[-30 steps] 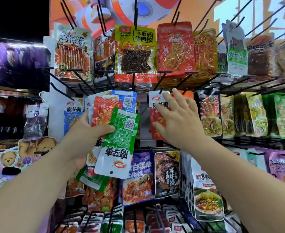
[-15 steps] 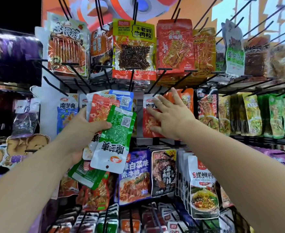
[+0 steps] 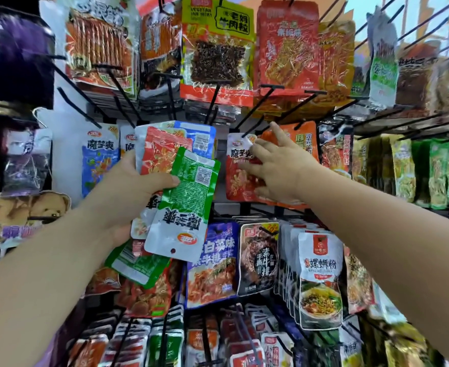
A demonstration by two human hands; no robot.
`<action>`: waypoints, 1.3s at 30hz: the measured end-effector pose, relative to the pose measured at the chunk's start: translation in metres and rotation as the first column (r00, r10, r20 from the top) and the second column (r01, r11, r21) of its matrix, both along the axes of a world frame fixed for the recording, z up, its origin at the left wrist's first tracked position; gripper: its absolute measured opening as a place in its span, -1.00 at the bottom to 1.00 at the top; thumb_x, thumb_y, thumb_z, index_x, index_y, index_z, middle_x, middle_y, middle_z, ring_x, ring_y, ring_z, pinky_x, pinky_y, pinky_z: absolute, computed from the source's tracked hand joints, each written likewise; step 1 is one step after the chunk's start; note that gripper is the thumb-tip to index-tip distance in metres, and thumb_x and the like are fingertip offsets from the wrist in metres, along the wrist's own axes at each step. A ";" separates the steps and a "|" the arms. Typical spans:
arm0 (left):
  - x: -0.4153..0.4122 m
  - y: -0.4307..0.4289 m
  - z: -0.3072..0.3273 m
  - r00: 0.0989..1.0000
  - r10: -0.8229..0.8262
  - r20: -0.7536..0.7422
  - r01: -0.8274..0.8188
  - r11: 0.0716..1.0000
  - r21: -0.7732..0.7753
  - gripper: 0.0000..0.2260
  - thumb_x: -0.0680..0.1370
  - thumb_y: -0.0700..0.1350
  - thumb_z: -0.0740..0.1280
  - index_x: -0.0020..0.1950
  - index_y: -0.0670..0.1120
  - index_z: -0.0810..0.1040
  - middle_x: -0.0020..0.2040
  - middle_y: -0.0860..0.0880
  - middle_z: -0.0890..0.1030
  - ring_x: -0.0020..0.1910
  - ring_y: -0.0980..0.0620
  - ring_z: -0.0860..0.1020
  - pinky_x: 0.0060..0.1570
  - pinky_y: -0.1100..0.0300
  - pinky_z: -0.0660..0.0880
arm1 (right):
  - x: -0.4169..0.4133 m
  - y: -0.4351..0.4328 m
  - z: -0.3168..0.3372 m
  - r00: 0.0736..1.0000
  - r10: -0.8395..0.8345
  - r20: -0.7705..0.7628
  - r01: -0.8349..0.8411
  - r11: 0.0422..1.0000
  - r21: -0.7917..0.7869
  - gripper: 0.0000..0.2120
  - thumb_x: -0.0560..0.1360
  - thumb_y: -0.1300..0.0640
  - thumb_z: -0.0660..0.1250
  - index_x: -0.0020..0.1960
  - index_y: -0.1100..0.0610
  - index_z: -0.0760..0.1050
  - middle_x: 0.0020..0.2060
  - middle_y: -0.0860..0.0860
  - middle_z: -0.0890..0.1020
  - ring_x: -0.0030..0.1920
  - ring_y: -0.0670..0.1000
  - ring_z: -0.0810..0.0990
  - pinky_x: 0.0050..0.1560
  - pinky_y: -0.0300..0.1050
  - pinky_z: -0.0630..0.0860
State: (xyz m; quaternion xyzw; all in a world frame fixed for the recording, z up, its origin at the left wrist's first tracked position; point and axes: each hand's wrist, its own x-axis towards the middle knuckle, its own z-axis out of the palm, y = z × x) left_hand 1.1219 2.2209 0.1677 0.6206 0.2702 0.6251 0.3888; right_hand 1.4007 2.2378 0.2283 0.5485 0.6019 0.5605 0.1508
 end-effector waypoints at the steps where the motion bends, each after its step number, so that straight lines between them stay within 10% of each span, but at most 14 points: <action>1: 0.000 0.000 0.000 1.000 -0.002 0.005 0.002 1.000 0.002 -0.73 0.54 -0.30 0.46 0.11 0.01 0.56 -0.19 0.04 0.74 -0.21 0.03 0.72 -0.32 0.13 0.65 | 0.000 0.002 0.000 1.000 -0.024 0.004 0.024 1.000 -0.006 -0.30 0.64 -0.38 -0.09 0.69 -0.13 -0.13 0.68 0.12 0.01 0.67 0.18 -0.05 0.53 0.44 -0.31; 16: -0.001 0.003 0.001 1.000 -0.010 0.013 0.010 1.000 -0.028 -0.73 0.54 -0.30 0.46 0.15 -0.02 0.56 -0.09 -0.07 0.74 -0.13 -0.08 0.71 -0.23 0.04 0.66 | -0.029 0.035 0.013 0.976 -0.211 -0.051 0.204 0.973 -0.109 -0.35 0.69 -0.28 -0.10 0.69 -0.08 -0.14 0.68 -0.01 -0.09 0.67 0.12 -0.18 0.48 0.44 -0.46; 19: -0.002 -0.002 0.001 1.000 -0.007 0.016 0.007 1.000 -0.001 -0.65 0.54 -0.27 0.48 0.27 -0.02 0.54 0.03 -0.05 0.74 0.05 -0.12 0.70 0.04 -0.11 0.65 | -0.031 0.021 0.011 0.993 -0.003 -0.118 -0.004 0.998 -0.058 -0.45 0.72 -0.17 0.00 0.65 -0.01 0.20 0.65 0.08 0.17 0.66 0.13 0.07 0.57 0.36 -0.23; 21: -0.003 -0.007 0.000 0.999 0.012 0.030 -0.013 0.999 0.037 -0.59 0.54 -0.27 0.48 0.34 0.00 0.52 0.08 -0.02 0.74 0.08 -0.08 0.71 0.12 -0.10 0.63 | -0.037 0.003 0.008 0.951 0.237 -0.200 -0.232 0.972 0.047 -0.64 0.70 -0.03 0.10 0.36 0.06 0.53 0.38 0.10 0.56 0.42 0.17 0.48 0.50 0.21 0.28; 24: -0.002 -0.017 -0.005 0.996 0.048 0.073 -0.055 0.993 0.101 -0.67 0.57 -0.33 0.44 0.21 0.02 0.52 -0.01 0.02 0.75 -0.06 0.04 0.74 -0.12 0.11 0.68 | -0.049 -0.031 -0.004 0.460 0.642 -0.613 -0.545 0.749 0.376 -0.71 0.67 0.08 0.14 0.04 0.20 0.59 -0.14 0.10 0.65 -0.08 0.16 0.60 -0.08 0.05 0.52; 26: -0.001 -0.023 -0.009 0.992 0.080 0.100 -0.092 0.989 0.120 -0.68 0.57 -0.34 0.43 0.19 0.02 0.52 -0.01 0.02 0.74 -0.06 0.04 0.73 -0.15 0.13 0.67 | -0.063 -0.053 -0.019 -0.042 0.644 -0.764 -0.555 0.621 0.554 -0.66 0.67 -0.02 0.21 0.02 0.22 0.63 -0.24 0.12 0.64 -0.20 0.16 0.59 -0.16 0.11 0.55; 28: 0.001 -0.032 -0.012 0.989 0.093 0.118 -0.109 0.985 0.138 -0.69 0.58 -0.34 0.42 0.17 0.03 0.51 -0.05 0.06 0.75 -0.07 0.06 0.73 -0.20 0.19 0.66 | -0.083 -0.073 -0.036 -0.282 0.495 -0.822 -0.573 0.601 0.558 -0.54 0.57 -0.30 0.30 0.06 0.10 0.64 -0.20 0.05 0.66 -0.19 0.09 0.64 -0.13 0.17 0.64; 32: 0.000 -0.052 -0.021 0.979 0.149 0.136 -0.168 0.977 0.135 -0.68 0.57 -0.31 0.44 0.16 0.06 0.52 -0.01 0.04 0.74 -0.03 0.04 0.72 -0.09 0.12 0.65 | -0.107 -0.085 -0.068 -0.254 0.411 -0.875 -0.602 0.641 0.476 -0.50 0.37 -0.31 0.55 0.10 -0.04 0.48 -0.16 -0.19 0.55 -0.16 -0.18 0.55 -0.21 -0.28 0.52; 39: -0.026 -0.079 -0.041 0.980 0.112 0.167 -0.119 0.992 0.034 -0.54 0.56 -0.25 0.48 0.40 0.07 0.51 0.23 0.06 0.70 0.23 -0.01 0.66 0.34 -0.15 0.53 | -0.127 -0.089 -0.091 -0.440 0.254 -0.861 -0.594 0.637 0.492 -0.46 0.31 -0.25 0.61 0.11 -0.03 0.48 -0.18 -0.02 0.49 -0.21 -0.03 0.49 -0.14 0.17 0.63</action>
